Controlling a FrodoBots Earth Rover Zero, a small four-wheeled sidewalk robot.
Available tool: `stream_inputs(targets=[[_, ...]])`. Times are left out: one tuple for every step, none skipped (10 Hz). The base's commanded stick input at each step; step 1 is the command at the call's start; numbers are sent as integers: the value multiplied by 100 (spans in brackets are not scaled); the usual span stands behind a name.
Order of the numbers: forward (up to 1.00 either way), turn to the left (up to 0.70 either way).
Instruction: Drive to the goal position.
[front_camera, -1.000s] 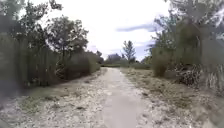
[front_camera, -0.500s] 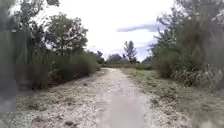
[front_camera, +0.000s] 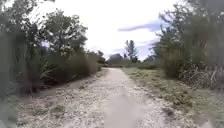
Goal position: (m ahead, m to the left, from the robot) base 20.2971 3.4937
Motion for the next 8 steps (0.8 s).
stream_inputs(targets=[[70, 0], [70, 0], [70, 0], [70, 0], [70, 0], [70, 0], [70, 0], [70, 0]])
